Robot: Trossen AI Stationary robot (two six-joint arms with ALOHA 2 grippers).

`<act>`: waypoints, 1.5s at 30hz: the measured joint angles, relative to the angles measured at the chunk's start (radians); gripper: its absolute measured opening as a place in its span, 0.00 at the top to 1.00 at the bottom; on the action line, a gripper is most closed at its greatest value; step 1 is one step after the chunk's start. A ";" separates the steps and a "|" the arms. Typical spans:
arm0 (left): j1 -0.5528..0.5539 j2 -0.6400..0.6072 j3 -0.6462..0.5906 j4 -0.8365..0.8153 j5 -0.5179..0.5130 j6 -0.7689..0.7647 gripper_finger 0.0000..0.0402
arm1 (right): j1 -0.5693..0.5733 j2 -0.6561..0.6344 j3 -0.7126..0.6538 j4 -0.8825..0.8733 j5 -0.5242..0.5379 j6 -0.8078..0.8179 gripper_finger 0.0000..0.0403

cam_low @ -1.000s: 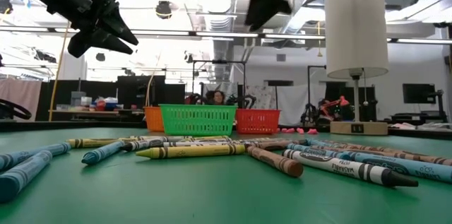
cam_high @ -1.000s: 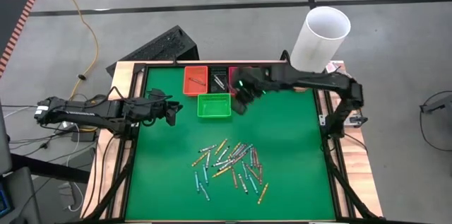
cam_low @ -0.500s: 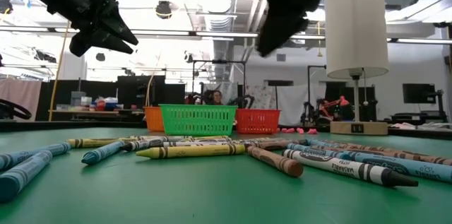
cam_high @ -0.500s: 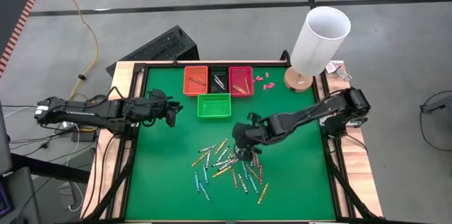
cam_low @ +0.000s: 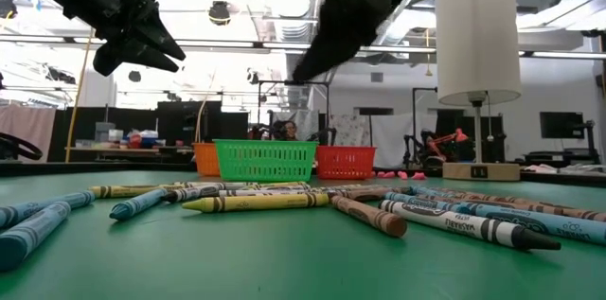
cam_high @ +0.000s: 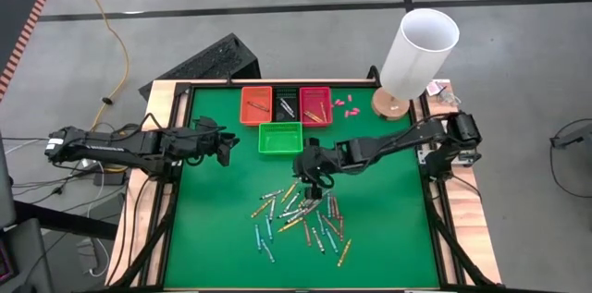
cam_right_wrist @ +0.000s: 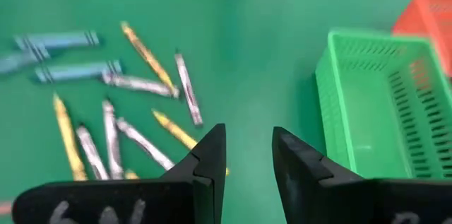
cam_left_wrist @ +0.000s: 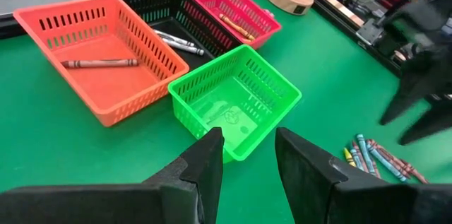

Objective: Sort crayons
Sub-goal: Put a blue crayon in the green basket

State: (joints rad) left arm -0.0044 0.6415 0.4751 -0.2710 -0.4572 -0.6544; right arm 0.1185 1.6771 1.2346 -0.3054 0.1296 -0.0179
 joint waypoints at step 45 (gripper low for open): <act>0.000 0.000 0.000 -0.001 -0.019 0.005 0.70 | 0.112 -0.004 -0.132 -0.137 -0.101 0.108 0.73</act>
State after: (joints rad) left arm -0.0040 0.6411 0.4751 -0.2718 -0.4762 -0.6495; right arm 0.2302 1.6730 1.1029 -0.4427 0.0284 0.0902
